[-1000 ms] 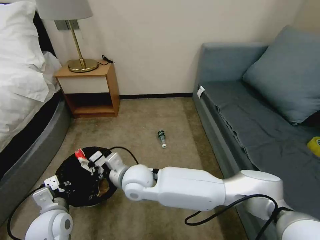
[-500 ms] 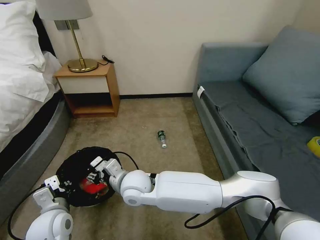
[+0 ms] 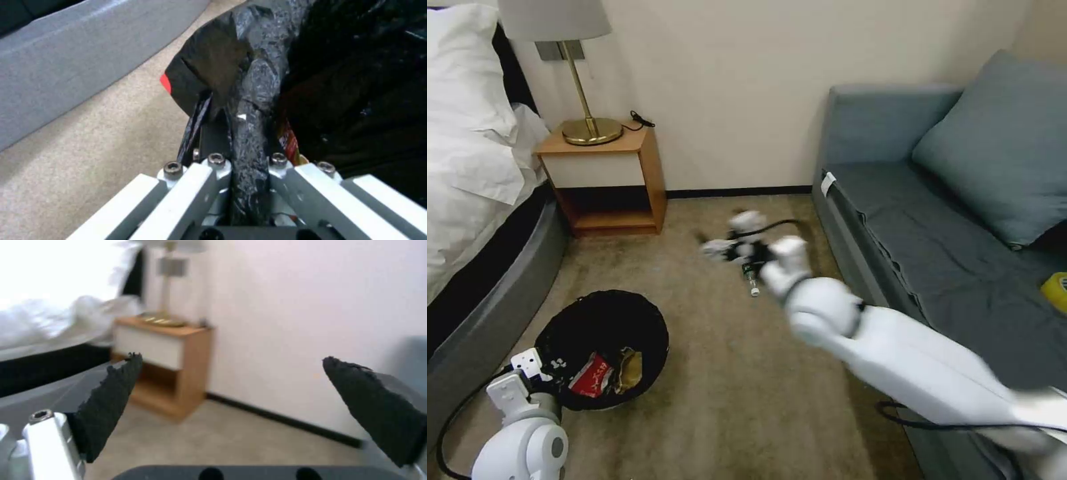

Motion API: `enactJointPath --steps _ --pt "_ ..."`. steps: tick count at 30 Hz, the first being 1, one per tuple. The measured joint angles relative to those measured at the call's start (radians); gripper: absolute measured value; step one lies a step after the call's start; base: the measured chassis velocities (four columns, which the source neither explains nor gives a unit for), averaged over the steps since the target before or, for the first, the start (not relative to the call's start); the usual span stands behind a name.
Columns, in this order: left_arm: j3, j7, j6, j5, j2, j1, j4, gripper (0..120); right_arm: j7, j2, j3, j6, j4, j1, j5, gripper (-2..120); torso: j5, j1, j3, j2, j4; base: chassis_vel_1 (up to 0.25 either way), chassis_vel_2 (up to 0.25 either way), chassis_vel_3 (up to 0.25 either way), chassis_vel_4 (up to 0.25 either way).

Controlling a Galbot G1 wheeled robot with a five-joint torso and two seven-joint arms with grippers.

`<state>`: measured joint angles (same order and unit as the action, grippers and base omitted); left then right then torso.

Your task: Pick up the trash bin, then pick up the garbage on the floor and place it into the trash bin.

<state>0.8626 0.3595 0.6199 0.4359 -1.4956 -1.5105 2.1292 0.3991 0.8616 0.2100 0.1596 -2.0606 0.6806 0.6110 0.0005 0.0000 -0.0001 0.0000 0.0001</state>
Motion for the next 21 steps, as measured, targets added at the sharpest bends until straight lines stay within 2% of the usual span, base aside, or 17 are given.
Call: enactJointPath --steps 1,2,5,6,9,11,14,17,21 --pt "0.000 0.000 0.000 0.001 0.000 0.000 -0.001 2 0.018 -0.005 -0.054 -0.003 -0.030 0.074 -0.029 100 0.0000 0.000 0.000 0.000 -0.0001 0.000 0.000 0.000 0.000" --pt "0.000 0.000 0.000 0.001 0.000 0.000 -0.001 2 0.018 -0.005 -0.054 -0.003 -0.030 0.074 -0.029 100 0.0000 0.000 0.000 0.000 -0.0001 0.000 0.000 0.000 0.000" --pt "0.000 -0.001 0.000 0.003 0.002 0.001 -0.002 2 0.061 0.030 -0.219 -0.016 -0.095 0.294 -0.165 100 0.0000 0.000 0.000 0.000 -0.0004 0.000 0.000 0.000 0.000" --pt "0.000 -0.001 0.000 0.003 0.002 0.001 -0.002 2 0.061 0.030 -0.219 -0.016 -0.095 0.294 -0.165 100 0.0000 0.000 0.000 0.000 -0.0004 0.000 0.000 0.000 0.000" --pt "0.000 -0.002 0.000 0.005 0.004 0.003 0.000 2 0.088 0.112 -0.328 -0.015 -0.142 0.438 -0.286 100 -0.0004 0.000 0.000 0.000 0.0000 0.000 0.000 0.000 0.000" --pt "0.000 -0.001 0.000 0.006 0.004 0.002 0.000 2 0.093 0.134 -0.346 -0.011 -0.152 0.470 -0.315 100 -0.0004 0.000 0.000 0.000 -0.0001 0.000 0.000 0.000 0.000" --pt "0.005 -0.002 0.000 0.011 0.007 0.000 0.002 2 0.104 0.217 -0.396 -0.001 -0.186 0.596 -0.421 100 -0.0005 0.000 0.000 0.000 -0.0003 0.000 0.000 0.000 0.000" --pt "0.007 -0.002 0.000 0.012 0.008 -0.001 0.003 2 0.106 0.240 -0.403 0.000 -0.191 0.626 -0.441 100 -0.0005 0.000 0.000 0.000 -0.0001 0.000 0.000 0.000 0.000" --pt "0.010 -0.004 0.000 0.018 0.009 -0.003 0.009 2 0.092 0.311 -0.413 -0.012 -0.197 0.705 -0.491 100 -0.0006 0.000 0.000 0.000 -0.0001 0.000 0.000 0.000 0.000"
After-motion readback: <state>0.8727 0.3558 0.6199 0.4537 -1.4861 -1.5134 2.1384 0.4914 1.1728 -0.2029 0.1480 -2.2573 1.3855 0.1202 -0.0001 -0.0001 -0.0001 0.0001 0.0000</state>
